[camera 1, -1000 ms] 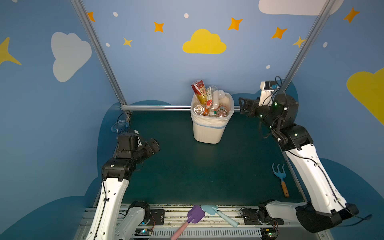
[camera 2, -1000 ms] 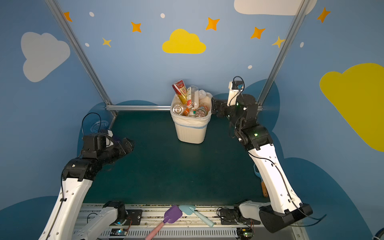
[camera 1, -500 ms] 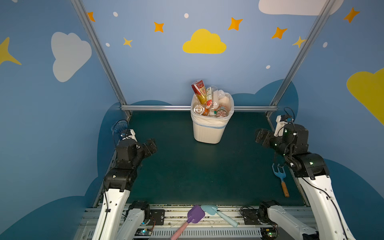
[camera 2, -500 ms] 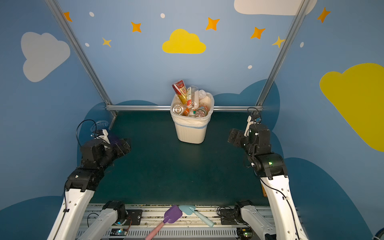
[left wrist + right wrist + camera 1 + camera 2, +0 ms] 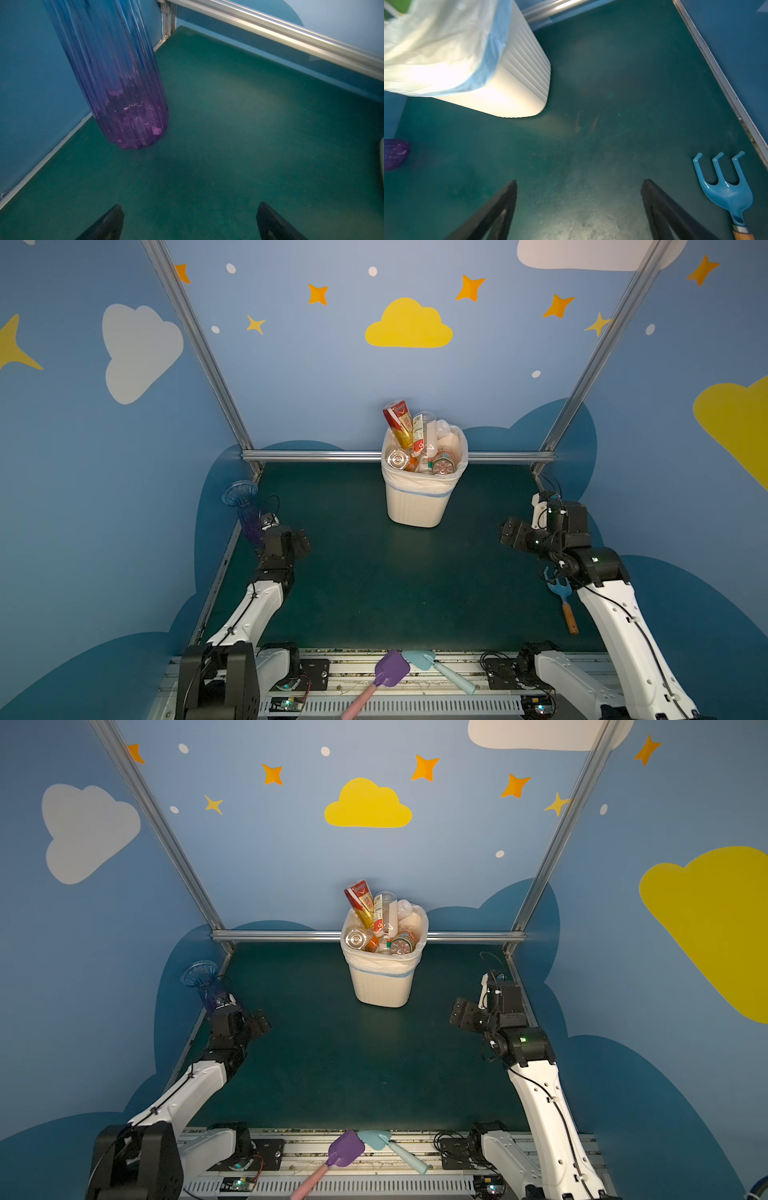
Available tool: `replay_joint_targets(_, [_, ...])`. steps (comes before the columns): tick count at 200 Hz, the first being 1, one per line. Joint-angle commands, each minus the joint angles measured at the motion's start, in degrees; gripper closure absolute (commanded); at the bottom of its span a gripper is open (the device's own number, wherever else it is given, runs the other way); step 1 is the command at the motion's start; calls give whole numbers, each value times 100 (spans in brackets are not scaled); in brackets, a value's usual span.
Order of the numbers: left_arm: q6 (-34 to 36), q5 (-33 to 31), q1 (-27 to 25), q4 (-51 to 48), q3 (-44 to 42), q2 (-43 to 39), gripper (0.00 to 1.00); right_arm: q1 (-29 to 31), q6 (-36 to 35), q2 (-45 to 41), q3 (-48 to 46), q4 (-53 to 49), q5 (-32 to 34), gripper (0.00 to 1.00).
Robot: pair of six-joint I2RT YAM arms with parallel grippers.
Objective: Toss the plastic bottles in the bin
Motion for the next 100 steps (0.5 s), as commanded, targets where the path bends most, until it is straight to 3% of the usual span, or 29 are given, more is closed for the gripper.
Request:
replay_joint_targets(1, [573, -73, 33, 1725, -421, 329, 0, -108, -60, 92, -247, 320, -32, 6])
replay_joint_targets(17, [611, -220, 32, 2443, -654, 689, 0, -173, -85, 104, -522, 606, 156, 6])
replay_joint_targets(26, [703, -253, 42, 2197, -519, 745, 0, -237, -120, 95, -700, 837, 300, 6])
replay_joint_targets(69, [1324, 752, 11, 1739, -148, 991, 0, -464, -461, 311, -1523, 2211, 940, 6])
replay_joint_targets(80, [1048, 861, -13, 1671, -146, 934, 0, -549, -465, 454, -1596, 2376, 1012, 6])
replay_joint_targets(100, [614, 943, -18, 2629, -443, 1128, 0, -696, -414, 748, -1699, 2623, 954, 6])
